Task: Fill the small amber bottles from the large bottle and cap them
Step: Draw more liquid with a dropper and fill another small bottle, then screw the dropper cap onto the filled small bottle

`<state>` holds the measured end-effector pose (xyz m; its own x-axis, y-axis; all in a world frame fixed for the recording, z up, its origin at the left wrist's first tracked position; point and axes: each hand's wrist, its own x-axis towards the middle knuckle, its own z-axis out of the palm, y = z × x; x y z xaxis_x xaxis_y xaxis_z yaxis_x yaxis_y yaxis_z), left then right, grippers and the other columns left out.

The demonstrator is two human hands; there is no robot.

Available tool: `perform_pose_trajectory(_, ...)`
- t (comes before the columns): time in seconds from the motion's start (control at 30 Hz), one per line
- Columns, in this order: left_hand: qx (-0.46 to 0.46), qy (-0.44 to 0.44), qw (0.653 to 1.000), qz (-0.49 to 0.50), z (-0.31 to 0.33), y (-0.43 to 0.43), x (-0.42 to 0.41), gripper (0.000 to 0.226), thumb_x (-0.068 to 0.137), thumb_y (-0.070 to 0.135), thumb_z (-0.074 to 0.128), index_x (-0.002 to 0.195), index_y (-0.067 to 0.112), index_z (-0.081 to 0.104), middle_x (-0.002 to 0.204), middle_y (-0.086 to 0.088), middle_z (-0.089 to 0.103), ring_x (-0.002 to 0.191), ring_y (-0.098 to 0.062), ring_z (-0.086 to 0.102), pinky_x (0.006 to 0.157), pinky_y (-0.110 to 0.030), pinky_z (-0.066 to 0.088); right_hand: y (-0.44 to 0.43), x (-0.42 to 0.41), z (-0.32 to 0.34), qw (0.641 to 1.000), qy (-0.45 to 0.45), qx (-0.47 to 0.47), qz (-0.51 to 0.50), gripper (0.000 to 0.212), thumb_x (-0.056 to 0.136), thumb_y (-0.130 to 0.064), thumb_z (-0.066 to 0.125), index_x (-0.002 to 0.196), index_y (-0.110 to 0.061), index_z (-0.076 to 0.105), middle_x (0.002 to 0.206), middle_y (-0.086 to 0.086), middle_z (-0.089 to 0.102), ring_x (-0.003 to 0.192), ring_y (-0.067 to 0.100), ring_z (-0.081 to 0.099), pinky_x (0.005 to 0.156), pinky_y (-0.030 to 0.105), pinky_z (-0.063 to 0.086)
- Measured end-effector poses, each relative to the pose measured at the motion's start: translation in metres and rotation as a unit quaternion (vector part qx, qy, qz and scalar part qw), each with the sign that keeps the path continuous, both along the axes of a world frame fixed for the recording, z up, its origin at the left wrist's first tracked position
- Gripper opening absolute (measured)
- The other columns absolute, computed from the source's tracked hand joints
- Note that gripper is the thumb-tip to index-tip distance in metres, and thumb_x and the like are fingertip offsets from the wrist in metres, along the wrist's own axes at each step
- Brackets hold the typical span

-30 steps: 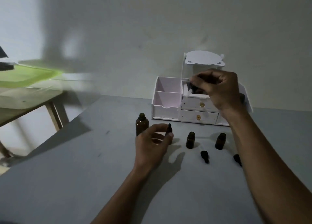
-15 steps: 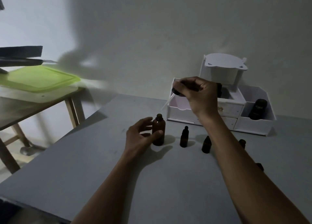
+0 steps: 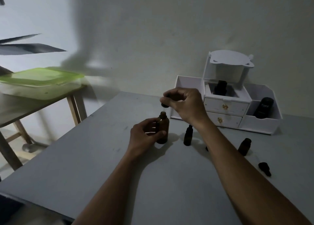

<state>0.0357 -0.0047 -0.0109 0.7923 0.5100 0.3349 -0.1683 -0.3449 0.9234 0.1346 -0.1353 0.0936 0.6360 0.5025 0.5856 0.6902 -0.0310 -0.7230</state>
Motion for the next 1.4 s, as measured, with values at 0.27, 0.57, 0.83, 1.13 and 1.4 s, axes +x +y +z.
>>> perform_pose_trajectory(0.27, 0.019, 0.011, 1.000, 0.016, -0.003, 0.001, 0.003, 0.054, 0.073, 0.028, 0.085, 0.124, 0.027, 0.066, 0.110, 0.009, 0.072, 0.096, -0.002, 0.069, 0.089, -0.034, 0.059, 0.005, 0.004, -0.021, 0.995, 0.013, -0.094, -0.031, 0.028, 0.079, -0.027, 0.083, 0.104, -0.015, 0.077, 0.098, -0.002, 0.077, 0.083, -0.003, 0.069, 0.076, 0.013, 0.054)
perform_pose_trajectory(0.57, 0.110, -0.143, 0.974, 0.137, 0.019, -0.030, -0.014, 0.049, 0.077, 0.050, 0.072, 0.118, 0.023, 0.066, 0.093, 0.020, 0.066, 0.083, -0.002, 0.068, 0.071, -0.014, 0.055, -0.077, 0.004, 0.000, 0.997, -0.030, -0.059, -0.049, 0.025, 0.080, -0.015, 0.082, 0.104, -0.015, 0.077, 0.096, -0.004, 0.076, 0.086, 0.003, 0.072, 0.079, 0.016, 0.058)
perform_pose_trajectory(0.83, 0.085, -0.069, 0.994, -0.026, 0.028, -0.107, -0.008, 0.029, 0.081, 0.030, 0.078, 0.106, 0.017, 0.073, 0.087, 0.011, 0.072, 0.081, -0.001, 0.070, 0.069, -0.010, 0.053, -0.177, 0.006, -0.037, 0.958, -0.025, -0.282, -0.053, 0.037, 0.081, -0.001, 0.076, 0.101, -0.031, 0.075, 0.109, -0.013, 0.071, 0.099, -0.001, 0.065, 0.083, 0.020, 0.057)
perform_pose_trajectory(1.13, 0.081, 0.073, 0.991, -0.081, 0.012, -0.141, 0.025, 0.060, 0.088, 0.021, 0.072, 0.142, 0.023, 0.048, 0.141, 0.002, 0.056, 0.114, -0.003, 0.055, 0.084, -0.011, 0.046, -0.186, 0.001, -0.065, 0.872, -0.058, -0.483, -0.048, 0.031, 0.089, -0.009, 0.067, 0.104, -0.035, 0.074, 0.140, -0.017, 0.051, 0.128, 0.008, 0.046, 0.105, 0.026, 0.042)
perform_pose_trajectory(1.4, 0.074, 0.101, 0.988, -0.090, 0.010, -0.147, 0.038, 0.061, 0.088, 0.008, 0.070, 0.144, 0.014, 0.047, 0.144, -0.004, 0.054, 0.125, -0.016, 0.058, 0.104, -0.027, 0.046, -0.192, 0.004, -0.042, 0.944, -0.030, -0.324, -0.045, 0.027, 0.082, -0.013, 0.079, 0.091, -0.037, 0.071, 0.100, -0.015, 0.071, 0.089, -0.002, 0.065, 0.078, 0.018, 0.054)
